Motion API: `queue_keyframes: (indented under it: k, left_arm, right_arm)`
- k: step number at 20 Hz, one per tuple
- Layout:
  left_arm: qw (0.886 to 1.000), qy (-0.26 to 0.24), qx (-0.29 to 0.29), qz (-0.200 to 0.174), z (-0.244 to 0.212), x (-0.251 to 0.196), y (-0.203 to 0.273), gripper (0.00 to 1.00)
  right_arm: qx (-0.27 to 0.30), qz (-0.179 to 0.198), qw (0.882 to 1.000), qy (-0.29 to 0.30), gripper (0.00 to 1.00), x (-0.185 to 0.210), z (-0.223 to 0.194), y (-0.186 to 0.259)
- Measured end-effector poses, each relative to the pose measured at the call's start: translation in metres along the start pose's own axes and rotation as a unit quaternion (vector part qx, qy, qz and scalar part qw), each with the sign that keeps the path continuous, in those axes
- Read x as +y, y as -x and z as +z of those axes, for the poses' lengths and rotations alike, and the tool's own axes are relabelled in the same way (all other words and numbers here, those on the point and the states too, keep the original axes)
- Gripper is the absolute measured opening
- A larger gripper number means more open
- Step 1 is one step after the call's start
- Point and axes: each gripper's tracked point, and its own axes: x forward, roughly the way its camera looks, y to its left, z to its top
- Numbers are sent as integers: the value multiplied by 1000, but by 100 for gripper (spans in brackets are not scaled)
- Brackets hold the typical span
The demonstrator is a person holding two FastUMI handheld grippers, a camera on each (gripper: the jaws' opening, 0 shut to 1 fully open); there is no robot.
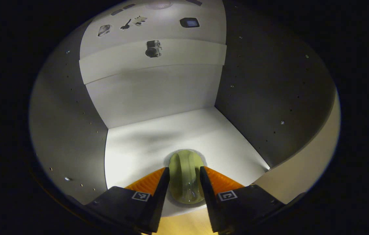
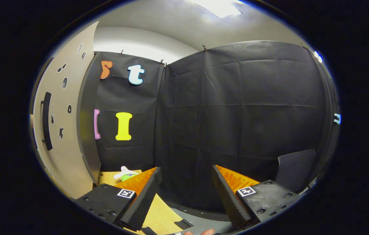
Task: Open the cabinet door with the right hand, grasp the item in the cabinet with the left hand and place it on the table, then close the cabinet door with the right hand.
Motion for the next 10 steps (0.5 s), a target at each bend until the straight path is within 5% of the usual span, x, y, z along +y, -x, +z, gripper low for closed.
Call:
queue_keyframes:
  k: [6,10]
  left_arm:
    - [1000,-17,12,9,-2,-1,-2,25]
    - [999,-45,5,3,2,-8,4,20]
  right_arm:
    - [5,-7,1000,3,98,-4,-3,3]
    - [5,-9,1000,-1,97,-5,-4,4]
